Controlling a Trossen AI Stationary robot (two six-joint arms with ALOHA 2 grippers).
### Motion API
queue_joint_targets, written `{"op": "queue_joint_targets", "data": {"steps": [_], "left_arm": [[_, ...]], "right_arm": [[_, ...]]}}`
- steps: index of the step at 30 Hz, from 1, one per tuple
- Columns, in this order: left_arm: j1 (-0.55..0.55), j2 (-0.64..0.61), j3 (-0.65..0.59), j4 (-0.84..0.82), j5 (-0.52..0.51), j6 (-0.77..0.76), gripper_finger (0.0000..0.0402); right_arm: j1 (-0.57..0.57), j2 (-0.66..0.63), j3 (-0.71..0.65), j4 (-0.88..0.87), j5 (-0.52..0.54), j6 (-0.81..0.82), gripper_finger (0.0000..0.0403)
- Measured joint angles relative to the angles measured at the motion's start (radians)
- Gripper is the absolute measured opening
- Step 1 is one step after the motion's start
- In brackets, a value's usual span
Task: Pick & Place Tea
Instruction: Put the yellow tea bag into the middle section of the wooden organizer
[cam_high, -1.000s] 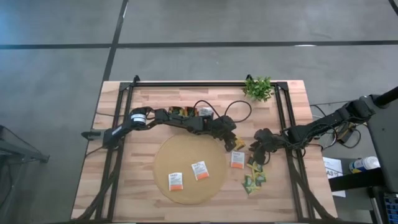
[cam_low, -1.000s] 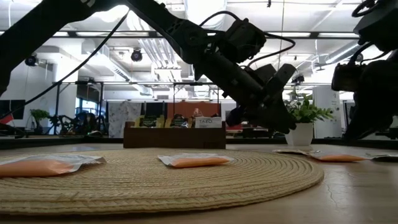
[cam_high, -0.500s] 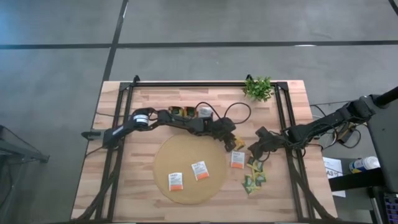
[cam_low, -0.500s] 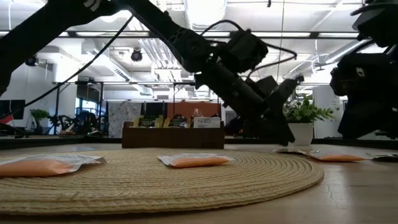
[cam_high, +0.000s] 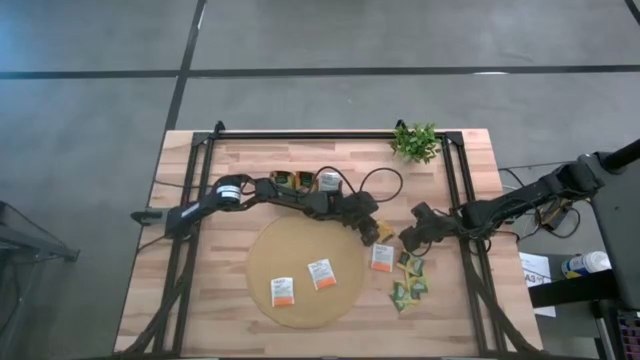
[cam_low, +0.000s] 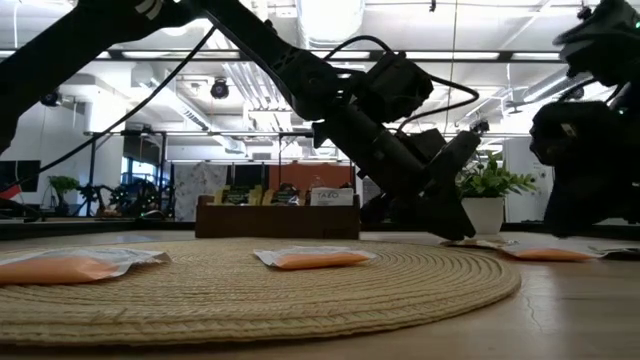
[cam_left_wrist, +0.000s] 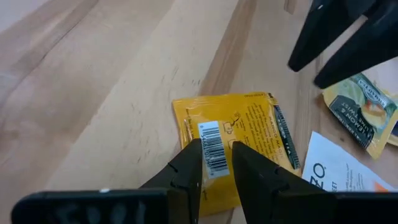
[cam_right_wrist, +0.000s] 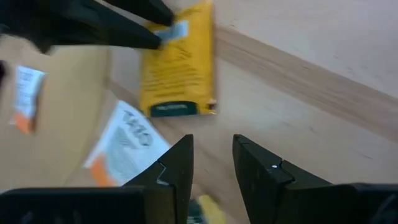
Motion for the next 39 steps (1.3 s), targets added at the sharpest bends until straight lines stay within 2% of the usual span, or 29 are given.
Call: {"op": "queue_joint_targets", "data": {"steps": [5,12,17,23,29,39], "left_arm": [[-0.005,0.0,0.0,0.0,0.0,-0.044,0.0087],[-0.025,0.009,0.001,0.011,-0.001,-0.127,0.0087],[-0.037,0.009,0.001,0.013,-0.001,-0.149,0.0087],[-0.038,0.009,0.001,0.011,-0.022,-0.182,0.0087],[-0.038,0.009,0.001,0.014,-0.042,-0.195,0.0087],[-0.051,0.01,0.001,0.028,-0.052,-0.219,0.0087]], "right_arm": [[0.0,0.05,-0.014,0.017,0.001,0.048,0.012],[-0.012,0.162,-0.029,0.211,0.004,0.055,0.0148],[-0.013,0.238,-0.027,0.289,0.003,0.063,0.0162],[-0.015,0.282,-0.029,0.379,-0.045,0.023,0.0166],[-0.019,0.283,-0.03,0.398,-0.083,0.022,0.0148],[-0.065,0.285,-0.032,0.406,-0.081,-0.045,0.0081]]}}
